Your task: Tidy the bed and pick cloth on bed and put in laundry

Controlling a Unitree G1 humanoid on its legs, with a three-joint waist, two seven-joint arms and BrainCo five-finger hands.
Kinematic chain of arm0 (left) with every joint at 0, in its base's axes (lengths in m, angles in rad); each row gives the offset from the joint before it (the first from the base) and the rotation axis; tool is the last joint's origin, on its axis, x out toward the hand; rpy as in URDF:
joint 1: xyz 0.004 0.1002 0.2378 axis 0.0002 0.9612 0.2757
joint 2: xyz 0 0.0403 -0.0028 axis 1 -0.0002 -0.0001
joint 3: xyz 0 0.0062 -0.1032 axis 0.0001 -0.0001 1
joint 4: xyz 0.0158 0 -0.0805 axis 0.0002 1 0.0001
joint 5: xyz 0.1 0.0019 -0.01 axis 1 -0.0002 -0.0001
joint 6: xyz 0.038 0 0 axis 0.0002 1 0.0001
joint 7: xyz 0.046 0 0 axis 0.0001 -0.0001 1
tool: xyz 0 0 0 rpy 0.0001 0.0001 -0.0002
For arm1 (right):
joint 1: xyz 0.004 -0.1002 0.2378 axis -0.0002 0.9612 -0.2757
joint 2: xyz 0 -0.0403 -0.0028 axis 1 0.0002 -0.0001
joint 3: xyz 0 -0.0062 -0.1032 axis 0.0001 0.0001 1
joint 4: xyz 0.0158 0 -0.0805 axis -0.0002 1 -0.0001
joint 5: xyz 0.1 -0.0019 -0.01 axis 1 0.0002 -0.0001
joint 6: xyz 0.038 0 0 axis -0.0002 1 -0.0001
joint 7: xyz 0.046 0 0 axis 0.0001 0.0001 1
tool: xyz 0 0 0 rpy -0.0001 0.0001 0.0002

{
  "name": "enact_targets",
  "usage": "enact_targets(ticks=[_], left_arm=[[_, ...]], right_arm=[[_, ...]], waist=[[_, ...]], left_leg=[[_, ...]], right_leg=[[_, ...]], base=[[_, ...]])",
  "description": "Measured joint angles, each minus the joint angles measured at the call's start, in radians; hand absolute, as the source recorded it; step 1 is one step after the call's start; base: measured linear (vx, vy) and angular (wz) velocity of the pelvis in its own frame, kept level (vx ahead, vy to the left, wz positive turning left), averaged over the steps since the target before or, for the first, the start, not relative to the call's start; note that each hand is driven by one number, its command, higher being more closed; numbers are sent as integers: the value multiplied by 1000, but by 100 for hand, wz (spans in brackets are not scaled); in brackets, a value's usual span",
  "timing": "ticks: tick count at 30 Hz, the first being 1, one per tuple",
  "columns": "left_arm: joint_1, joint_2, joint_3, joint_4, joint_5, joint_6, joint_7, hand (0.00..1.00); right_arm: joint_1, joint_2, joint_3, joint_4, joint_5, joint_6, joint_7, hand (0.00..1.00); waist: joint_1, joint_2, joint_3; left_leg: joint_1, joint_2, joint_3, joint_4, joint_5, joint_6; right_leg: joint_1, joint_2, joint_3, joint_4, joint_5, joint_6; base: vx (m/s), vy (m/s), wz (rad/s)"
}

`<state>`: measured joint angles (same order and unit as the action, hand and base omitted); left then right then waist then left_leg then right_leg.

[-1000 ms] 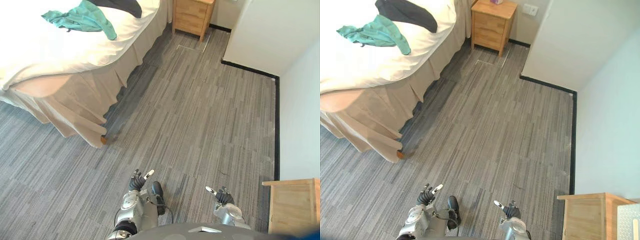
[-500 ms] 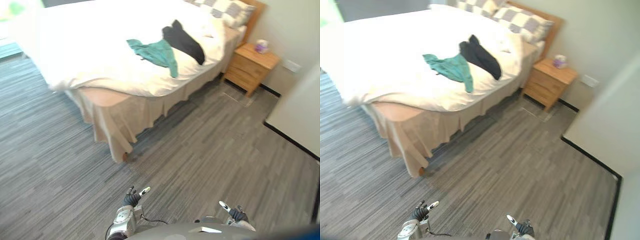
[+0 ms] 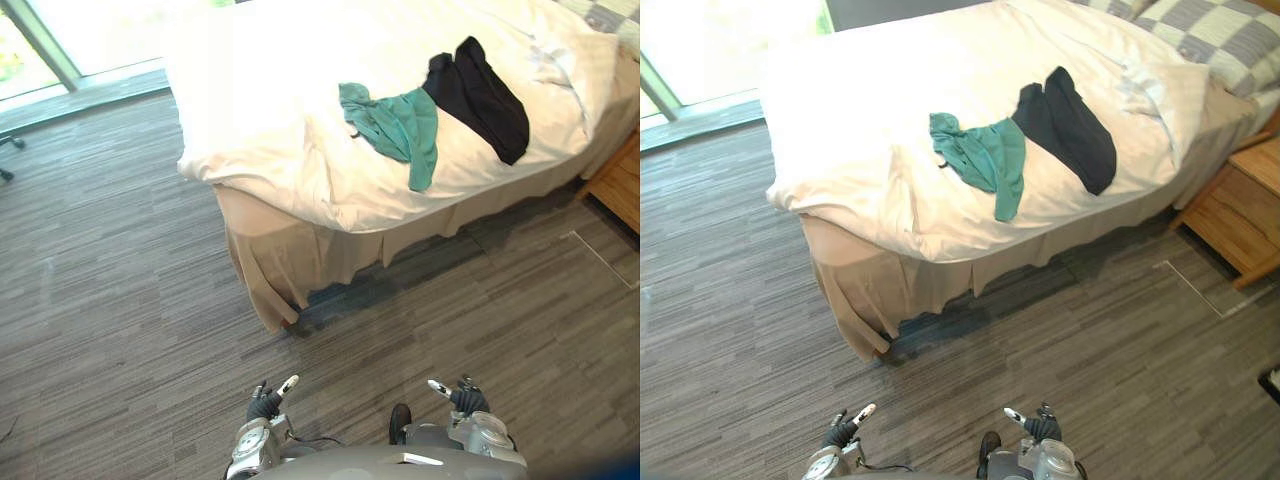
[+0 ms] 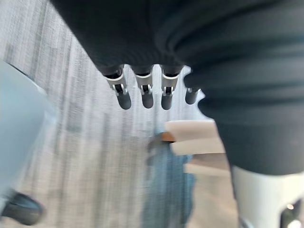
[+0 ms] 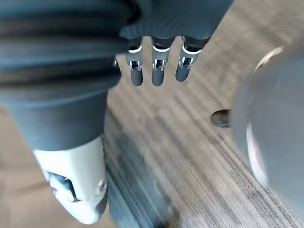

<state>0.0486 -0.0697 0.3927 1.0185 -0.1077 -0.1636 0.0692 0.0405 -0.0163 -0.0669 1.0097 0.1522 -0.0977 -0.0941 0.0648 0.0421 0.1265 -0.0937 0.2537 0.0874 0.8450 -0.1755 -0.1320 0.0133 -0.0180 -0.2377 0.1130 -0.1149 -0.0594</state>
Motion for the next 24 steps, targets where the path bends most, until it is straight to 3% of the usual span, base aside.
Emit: enact_targets(ticks=[2,3,4,5,6,7,8,10,14,17,18,19,20,22,23,24], left_arm=[[6,2,-5,-24,-7,-1,5,0],[6,2,-14,-27,-10,-1,5,0],[7,5,-38,-30,-12,-1,6,0],[5,6,-51,-29,-12,-1,7,0],[5,4,-66,-25,-12,-1,8,0],[3,24,-84,-17,-11,-1,7,0],[3,45,-104,-19,-12,-4,9,0],[6,66,-106,-19,-12,-4,16,0],[40,75,-123,-11,-20,3,14,0],[35,74,-157,26,-19,5,9,0],[32,86,-184,27,-17,6,1,0],[31,100,-196,32,-14,9,1,0],[18,119,-199,64,1,17,2,0],[15,118,-197,66,4,23,1,0],[16,121,-195,64,13,22,1,0],[16,128,-193,64,13,22,1,0]], right_arm=[[0,14,-1,1,-19,4,-4,0],[0,15,-1,0,-20,4,-5,0],[2,15,-2,-1,-20,5,-7,0],[2,13,-5,-1,-21,6,-7,0],[0,10,-8,-1,-22,7,-7,0],[-3,20,-27,7,-37,13,-9,0],[-2,40,-41,8,-58,15,-9,0],[-2,65,-43,10,-60,15,-10,0],[12,83,-49,25,-60,15,-6,0],[1,74,-57,32,-60,14,-5,0],[-20,72,-79,28,-60,14,-6,0],[-31,73,-83,27,-60,12,-6,0],[-38,77,-84,28,-60,12,-5,0],[-38,76,-83,28,-59,11,-6,0],[-36,77,-80,29,-59,10,-7,0],[-35,79,-78,31,-59,10,-7,0]], waist=[[5,-12,5],[7,-13,5],[7,-12,5],[6,-7,3],[6,3,-3],[5,-16,-10],[3,-54,-11],[18,-86,-8],[30,-91,-19],[23,-60,-32],[1,-67,-17],[-9,-67,-5],[-33,-76,-2],[-28,-76,-2],[-23,-86,-7],[-19,-101,-8]], left_leg=[[-55,51,207,-52,-51,17],[-67,51,239,-92,-56,24],[-82,34,298,-223,-50,29],[-95,-1,327,-391,5,47],[-99,-20,329,-481,76,77],[-65,-59,342,-565,77,108],[-43,-103,340,-639,110,122],[-5,-134,340,-684,117,127],[113,-166,341,-764,118,125],[161,-169,336,-855,125,116],[185,-171,313,-864,118,122],[192,-174,305,-863,116,123],[208,-166,288,-861,114,123],[222,-152,289,-859,113,116],[227,-154,288,-859,109,101],[228,-170,287,-861,105,95]], right_leg=[[78,-25,-33,-46,1,1],[85,-32,-44,-51,2,4],[106,-45,-59,-66,1,18],[111,-52,-67,-70,-3,44],[112,-47,-69,-69,-7,55],[117,-65,-72,-70,-18,76],[114,-90,-80,-68,-7,95],[138,-110,-79,-67,1,106],[181,-133,-77,7,5,113],[55,-159,-60,286,2,125],[-42,-199,-47,511,32,166],[-77,-219,-44,584,41,174],[-114,-228,-44,626,-73,142],[-138,-207,-43,534,-105,128],[-142,-180,-33,324,-31,119],[-147,-179,-20,242,38,111]], base=[[247,-18,28],[202,60,27],[220,122,21],[239,153,24],[294,198,45],[304,193,64],[302,184,62],[259,121,32],[204,40,12],[113,44,1],[80,-10,23],[129,-34,55],[113,-30,50],[136,-43,27],[125,-83,8],[140,-125,-2]])
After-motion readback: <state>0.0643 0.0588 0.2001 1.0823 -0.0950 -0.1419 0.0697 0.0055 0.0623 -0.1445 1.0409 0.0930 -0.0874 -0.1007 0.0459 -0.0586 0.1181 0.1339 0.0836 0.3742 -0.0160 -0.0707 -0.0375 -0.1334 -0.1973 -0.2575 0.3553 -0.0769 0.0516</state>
